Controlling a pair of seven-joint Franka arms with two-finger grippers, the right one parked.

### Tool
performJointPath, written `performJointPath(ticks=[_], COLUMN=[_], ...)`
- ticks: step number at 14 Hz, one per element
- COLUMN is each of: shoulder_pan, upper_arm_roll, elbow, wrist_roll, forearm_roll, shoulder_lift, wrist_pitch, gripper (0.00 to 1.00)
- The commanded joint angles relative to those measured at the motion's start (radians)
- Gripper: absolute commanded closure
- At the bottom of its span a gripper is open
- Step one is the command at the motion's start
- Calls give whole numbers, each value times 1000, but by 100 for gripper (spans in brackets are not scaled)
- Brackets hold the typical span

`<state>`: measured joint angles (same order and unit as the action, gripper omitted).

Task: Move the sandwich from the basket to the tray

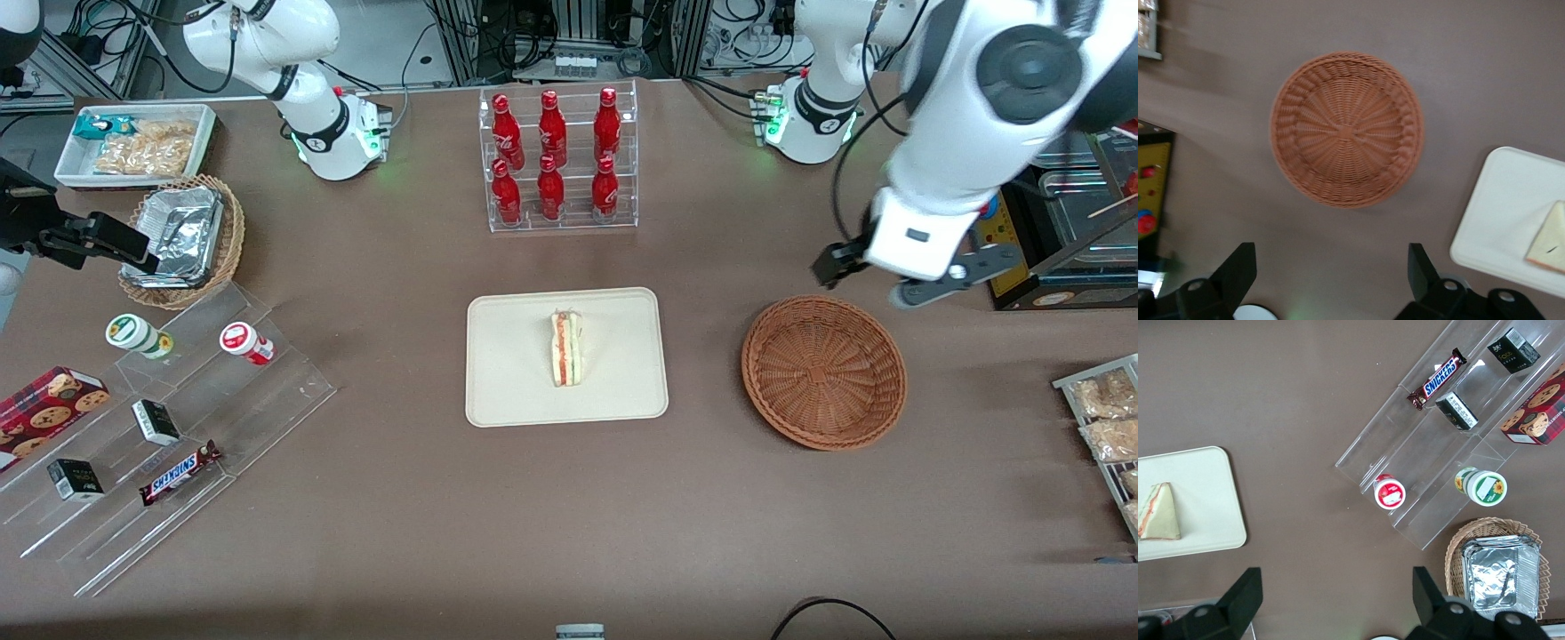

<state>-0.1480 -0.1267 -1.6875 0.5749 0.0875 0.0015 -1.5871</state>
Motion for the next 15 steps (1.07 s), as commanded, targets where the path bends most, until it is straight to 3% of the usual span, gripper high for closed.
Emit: performJointPath(ticks=[1,5,15], shoulder_pan=[79,191,205], upper_arm_roll=[-14,1,2], elbow=[-40,-61,42], wrist_roll=[-184,-427,-452], forearm_roll=[-21,-78,-75], shoulder_lift=[-72,-117,-66], wrist_pitch=[51,91,39], gripper=[0,0,0])
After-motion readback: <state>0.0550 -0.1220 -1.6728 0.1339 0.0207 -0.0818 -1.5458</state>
